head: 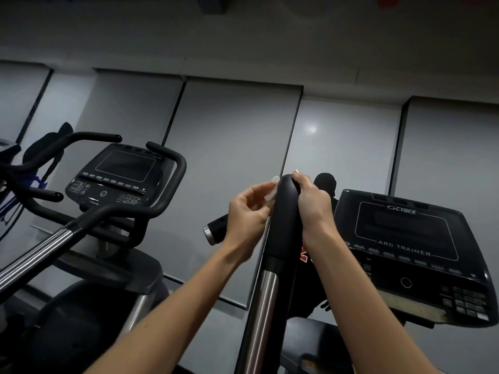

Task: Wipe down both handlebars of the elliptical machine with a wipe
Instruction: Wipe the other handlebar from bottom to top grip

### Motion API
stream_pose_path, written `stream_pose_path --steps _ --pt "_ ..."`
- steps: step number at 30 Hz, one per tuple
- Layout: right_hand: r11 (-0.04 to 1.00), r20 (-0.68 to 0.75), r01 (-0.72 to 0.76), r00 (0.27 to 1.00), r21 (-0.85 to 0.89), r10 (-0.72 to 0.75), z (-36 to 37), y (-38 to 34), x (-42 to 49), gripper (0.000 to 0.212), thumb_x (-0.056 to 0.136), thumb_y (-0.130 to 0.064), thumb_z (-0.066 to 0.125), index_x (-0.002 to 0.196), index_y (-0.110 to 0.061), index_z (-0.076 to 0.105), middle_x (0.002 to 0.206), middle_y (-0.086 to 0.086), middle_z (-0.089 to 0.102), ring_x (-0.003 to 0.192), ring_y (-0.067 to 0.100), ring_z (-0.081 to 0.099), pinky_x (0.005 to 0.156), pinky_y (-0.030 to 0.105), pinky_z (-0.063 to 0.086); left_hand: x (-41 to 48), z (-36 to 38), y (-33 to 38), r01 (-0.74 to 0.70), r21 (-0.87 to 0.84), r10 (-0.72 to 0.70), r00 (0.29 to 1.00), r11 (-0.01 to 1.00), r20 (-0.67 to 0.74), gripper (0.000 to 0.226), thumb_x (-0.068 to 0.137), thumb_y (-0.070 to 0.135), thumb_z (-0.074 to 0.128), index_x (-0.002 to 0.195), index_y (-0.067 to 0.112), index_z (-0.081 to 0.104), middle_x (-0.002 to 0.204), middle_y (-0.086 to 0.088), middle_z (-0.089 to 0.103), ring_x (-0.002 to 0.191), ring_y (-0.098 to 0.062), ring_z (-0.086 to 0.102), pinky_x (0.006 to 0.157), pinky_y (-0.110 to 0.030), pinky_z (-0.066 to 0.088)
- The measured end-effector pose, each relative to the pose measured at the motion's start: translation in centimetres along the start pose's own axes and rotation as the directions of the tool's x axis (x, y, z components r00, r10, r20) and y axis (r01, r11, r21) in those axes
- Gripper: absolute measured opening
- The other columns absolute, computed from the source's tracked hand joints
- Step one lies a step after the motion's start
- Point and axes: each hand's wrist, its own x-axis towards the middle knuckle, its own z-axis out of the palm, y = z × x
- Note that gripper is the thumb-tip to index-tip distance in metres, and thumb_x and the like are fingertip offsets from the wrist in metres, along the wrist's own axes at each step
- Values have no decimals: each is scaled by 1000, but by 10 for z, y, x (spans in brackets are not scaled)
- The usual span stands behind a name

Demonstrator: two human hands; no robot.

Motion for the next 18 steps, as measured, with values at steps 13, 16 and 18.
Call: stream_pose_path --steps 13,16,18 --pt "1000 -28 17 999 -23 -17 1 2 4 50 91 -36 54 98 13 57 83 10 52 77 21 50 71 31 40 57 -33 -29 -339 878 295 924 337 244 9 85 5 65 88 6 72 92 -14 64 80 -29 63 71 -31 50" --pt "999 -18 13 1000 -37 -14 0 4 7 57 90 -38 54 114 13 51 85 7 48 77 20 46 71 31 37 55 -47 -25 -216 941 188 967 262 170 13 88 16 63 92 8 73 99 -14 63 91 -32 62 78 -38 51" --pt "999 -19 11 1000 -43 -12 -2 4 8 55 91 -38 53 111 13 54 84 9 49 77 21 48 69 29 38 58 -42 -19 -124 916 156 985 381 68 17 88 19 63 95 7 74 102 -13 68 96 -28 64 82 -32 49"
